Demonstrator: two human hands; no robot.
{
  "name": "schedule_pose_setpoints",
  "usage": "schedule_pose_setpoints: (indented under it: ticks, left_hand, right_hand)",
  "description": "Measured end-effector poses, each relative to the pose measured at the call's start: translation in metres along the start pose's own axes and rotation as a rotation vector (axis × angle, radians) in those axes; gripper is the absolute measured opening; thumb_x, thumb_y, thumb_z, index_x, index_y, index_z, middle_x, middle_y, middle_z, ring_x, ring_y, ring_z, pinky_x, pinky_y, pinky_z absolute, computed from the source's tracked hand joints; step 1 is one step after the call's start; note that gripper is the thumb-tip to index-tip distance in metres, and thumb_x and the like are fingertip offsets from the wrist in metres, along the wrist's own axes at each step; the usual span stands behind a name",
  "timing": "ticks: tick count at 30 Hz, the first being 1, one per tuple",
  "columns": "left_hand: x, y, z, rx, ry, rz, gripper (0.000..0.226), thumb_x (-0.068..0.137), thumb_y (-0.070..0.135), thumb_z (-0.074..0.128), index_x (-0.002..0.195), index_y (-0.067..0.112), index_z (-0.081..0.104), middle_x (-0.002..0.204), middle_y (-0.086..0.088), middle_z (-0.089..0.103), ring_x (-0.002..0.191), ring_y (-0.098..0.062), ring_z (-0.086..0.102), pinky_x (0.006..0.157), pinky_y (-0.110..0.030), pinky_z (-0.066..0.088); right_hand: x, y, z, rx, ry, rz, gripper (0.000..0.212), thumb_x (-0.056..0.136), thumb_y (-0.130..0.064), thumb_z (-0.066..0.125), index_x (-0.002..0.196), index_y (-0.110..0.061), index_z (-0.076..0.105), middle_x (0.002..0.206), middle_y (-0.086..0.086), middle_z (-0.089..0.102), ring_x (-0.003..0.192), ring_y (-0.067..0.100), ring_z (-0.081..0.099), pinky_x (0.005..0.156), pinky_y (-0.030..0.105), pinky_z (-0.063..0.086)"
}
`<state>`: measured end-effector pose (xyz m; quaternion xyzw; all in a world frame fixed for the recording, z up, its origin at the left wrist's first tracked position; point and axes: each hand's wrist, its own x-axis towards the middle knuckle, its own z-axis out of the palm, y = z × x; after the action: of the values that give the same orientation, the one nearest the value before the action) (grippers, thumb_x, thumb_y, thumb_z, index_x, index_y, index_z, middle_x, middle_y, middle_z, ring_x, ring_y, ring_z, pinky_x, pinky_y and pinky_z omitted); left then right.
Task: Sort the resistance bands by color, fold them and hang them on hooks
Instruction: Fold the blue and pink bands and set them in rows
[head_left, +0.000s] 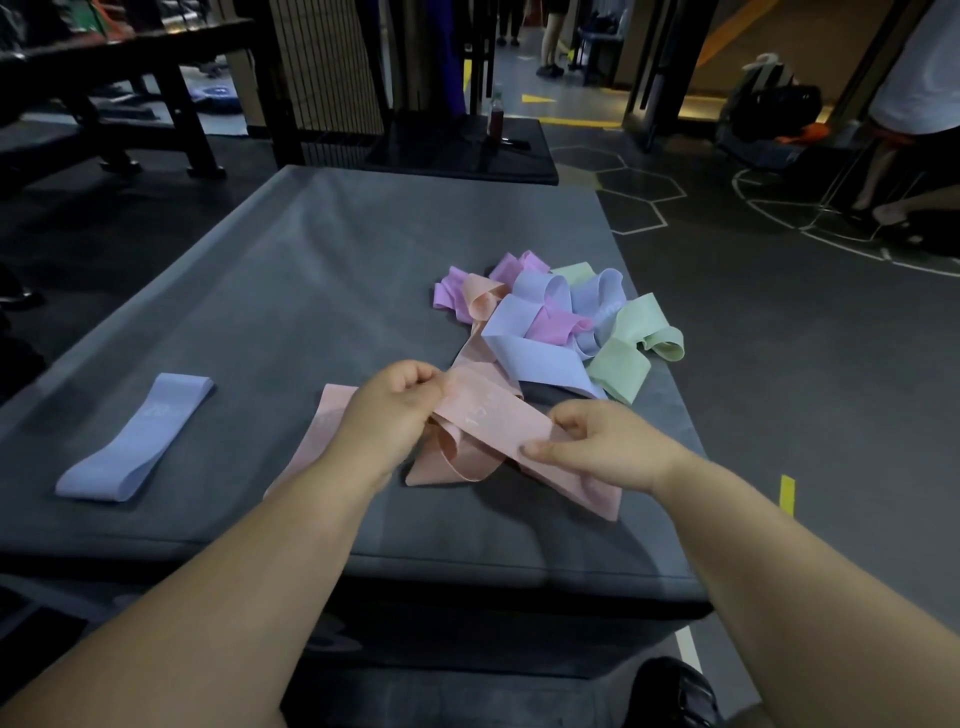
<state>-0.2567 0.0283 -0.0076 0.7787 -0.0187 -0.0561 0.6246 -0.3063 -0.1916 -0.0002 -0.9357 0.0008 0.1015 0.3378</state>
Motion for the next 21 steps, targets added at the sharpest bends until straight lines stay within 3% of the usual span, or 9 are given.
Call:
schedule_pose_setpoints:
  ticks: [2, 5, 8, 12, 15, 18, 21]
  left_hand:
    - [0.004, 0.006, -0.005, -0.106, 0.085, -0.039, 0.016, 0.096, 0.021, 0.056, 0.082, 0.019, 0.061, 0.072, 0.002, 0.063, 0.062, -0.012, 0.055, 0.058, -0.024, 0.047]
    - [0.011, 0.012, -0.016, -0.268, 0.194, -0.084, 0.011, 0.097, 0.02, 0.053, 0.09, 0.014, 0.06, 0.083, -0.007, 0.064, 0.072, -0.019, 0.058, 0.063, -0.029, 0.048]
    - [0.014, 0.014, -0.023, -0.354, 0.212, -0.094, 0.01, 0.096, 0.017, 0.05, 0.097, 0.011, 0.059, 0.089, -0.009, 0.064, 0.08, -0.024, 0.06, 0.071, -0.035, 0.051]
    - [0.017, 0.013, -0.025, -0.451, 0.259, -0.143, 0.012, 0.096, 0.014, 0.047, 0.101, 0.011, 0.057, 0.091, -0.01, 0.065, 0.077, -0.024, 0.063, 0.069, -0.034, 0.054]
    - [0.019, 0.01, -0.028, -0.46, 0.261, -0.188, 0.018, 0.095, 0.014, 0.046, 0.108, 0.01, 0.059, 0.092, -0.008, 0.067, 0.075, -0.022, 0.065, 0.065, -0.032, 0.054]
    - [0.019, 0.008, -0.028, -0.462, 0.26, -0.192, 0.018, 0.095, 0.014, 0.046, 0.107, 0.01, 0.059, 0.091, -0.008, 0.068, 0.073, -0.02, 0.067, 0.061, -0.031, 0.053]
    - [0.02, 0.007, -0.025, -0.415, 0.25, -0.198, 0.02, 0.094, 0.015, 0.045, 0.105, 0.011, 0.062, 0.088, -0.006, 0.07, 0.069, -0.019, 0.067, 0.05, -0.024, 0.051]
  right_hand:
    - [0.001, 0.005, -0.001, -0.093, 0.033, 0.035, 0.056, 0.077, -0.064, 0.068, 0.06, -0.019, 0.04, 0.05, -0.011, 0.038, 0.058, 0.01, 0.039, 0.061, 0.032, 0.03]
    - [0.003, 0.014, -0.006, -0.045, 0.053, 0.076, 0.058, 0.076, -0.062, 0.07, 0.054, -0.018, 0.039, 0.049, -0.011, 0.036, 0.057, 0.012, 0.037, 0.06, 0.033, 0.028]
    - [0.003, 0.017, -0.011, 0.156, 0.011, 0.084, 0.048, 0.077, -0.049, 0.077, 0.058, -0.017, 0.047, 0.059, -0.005, 0.038, 0.061, 0.013, 0.036, 0.062, 0.031, 0.026]
    - [0.002, 0.019, -0.012, 0.567, 0.035, -0.002, 0.06, 0.057, -0.048, 0.078, 0.075, 0.005, 0.06, 0.072, 0.005, 0.054, 0.069, 0.014, 0.049, 0.066, 0.027, 0.036]
    - [0.002, 0.019, -0.014, 0.897, 0.074, -0.097, 0.019, 0.066, -0.023, 0.072, 0.061, -0.008, 0.062, 0.062, 0.002, 0.061, 0.061, 0.01, 0.057, 0.064, 0.018, 0.045]
    - [0.002, 0.019, -0.017, 1.044, 0.114, -0.109, 0.016, 0.067, -0.016, 0.064, 0.051, -0.016, 0.063, 0.056, 0.001, 0.056, 0.054, 0.012, 0.053, 0.058, 0.021, 0.044]
    - [0.002, 0.02, -0.019, 1.094, 0.173, -0.061, 0.013, 0.07, -0.011, 0.063, 0.057, -0.012, 0.058, 0.054, 0.003, 0.053, 0.047, 0.014, 0.05, 0.045, 0.019, 0.039]
